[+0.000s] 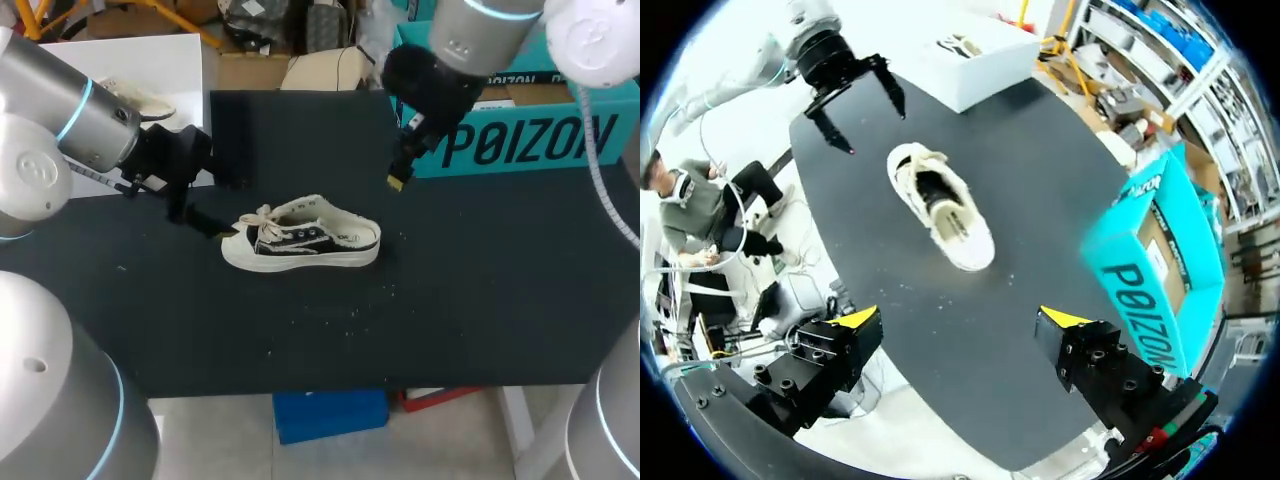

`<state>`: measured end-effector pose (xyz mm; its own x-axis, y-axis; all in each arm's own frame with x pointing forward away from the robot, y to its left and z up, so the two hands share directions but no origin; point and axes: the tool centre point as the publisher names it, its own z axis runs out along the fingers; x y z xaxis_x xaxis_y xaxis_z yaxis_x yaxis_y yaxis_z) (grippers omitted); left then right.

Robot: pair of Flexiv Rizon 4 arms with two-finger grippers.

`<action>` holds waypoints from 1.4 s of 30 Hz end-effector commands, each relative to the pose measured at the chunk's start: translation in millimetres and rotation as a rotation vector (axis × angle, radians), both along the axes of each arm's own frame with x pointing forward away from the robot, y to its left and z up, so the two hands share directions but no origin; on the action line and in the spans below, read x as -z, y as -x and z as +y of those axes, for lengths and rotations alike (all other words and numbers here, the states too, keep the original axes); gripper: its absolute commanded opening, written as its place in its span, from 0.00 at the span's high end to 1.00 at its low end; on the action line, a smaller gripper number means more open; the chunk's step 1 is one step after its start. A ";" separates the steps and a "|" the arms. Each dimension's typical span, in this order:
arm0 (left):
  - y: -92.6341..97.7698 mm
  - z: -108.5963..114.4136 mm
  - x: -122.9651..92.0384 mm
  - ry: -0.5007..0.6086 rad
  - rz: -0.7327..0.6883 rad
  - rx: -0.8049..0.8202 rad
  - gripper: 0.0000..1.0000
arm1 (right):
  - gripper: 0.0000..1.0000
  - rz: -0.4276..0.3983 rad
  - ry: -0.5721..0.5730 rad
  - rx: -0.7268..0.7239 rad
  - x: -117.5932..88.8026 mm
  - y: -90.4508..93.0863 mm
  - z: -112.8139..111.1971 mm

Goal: Take the shoe out of the shoebox, open the shoe tongue, remove and reinsert the insole, then place the shoe into the shoebox

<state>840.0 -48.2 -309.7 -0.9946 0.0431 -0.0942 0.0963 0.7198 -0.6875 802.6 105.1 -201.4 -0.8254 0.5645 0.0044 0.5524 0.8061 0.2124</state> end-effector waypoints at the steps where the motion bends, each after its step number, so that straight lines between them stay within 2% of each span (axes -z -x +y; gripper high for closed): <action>1: 0.6 0.0 1.6 0.003 -0.005 -0.001 0.00 | 0.00 -0.031 -0.113 -0.636 5.3 4.9 8.3; 6: 0.6 0.0 1.6 0.003 -0.005 -0.001 0.00 | 0.00 -0.031 -0.113 -0.636 5.3 4.9 8.3; 7: 0.6 0.0 1.6 0.003 -0.005 -0.001 0.00 | 0.00 -0.076 -0.167 -0.634 11.9 3.8 10.7; 9: 0.6 0.0 1.6 0.003 -0.005 -0.001 0.00 | 0.00 -0.097 -0.179 -0.630 24.5 -1.6 11.3; 11: 0.6 0.0 1.6 0.003 -0.005 -0.001 0.00 | 0.00 -0.138 -0.251 -0.620 35.0 -9.7 12.9; 14: 0.6 0.0 1.6 0.003 -0.005 -0.001 0.00 | 0.00 -0.168 -0.293 -0.655 47.5 -18.9 15.7; 17: 0.6 0.0 1.6 0.003 -0.005 -0.001 0.00 | 0.00 -0.274 -0.336 -0.708 56.2 -30.0 18.8; 18: 0.6 0.0 1.6 0.003 -0.005 -0.001 0.00 | 0.00 -0.249 -0.248 -0.665 60.7 -33.9 13.9; 28: 0.6 0.0 1.6 0.003 -0.005 -0.001 0.00 | 0.00 -0.249 -0.248 -0.665 60.7 -33.9 13.9; 33: 0.6 0.0 1.6 0.003 -0.005 -0.001 0.00 | 0.00 -0.213 -0.323 -0.584 98.1 -42.6 6.8; 36: 0.6 0.0 1.6 0.003 -0.005 -0.001 0.00 | 0.00 -0.222 -0.361 -0.551 113.1 -49.1 3.7; 42: 0.6 0.0 1.6 0.003 -0.005 -0.001 0.00 | 0.00 -0.272 -0.511 -0.556 135.2 -55.5 10.0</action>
<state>840.3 -48.3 -309.7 -0.9946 0.0431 -0.0943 0.0964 0.7193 -0.6880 853.6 111.2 -318.4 -0.9939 0.0553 -0.0953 -0.0109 0.8113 0.5845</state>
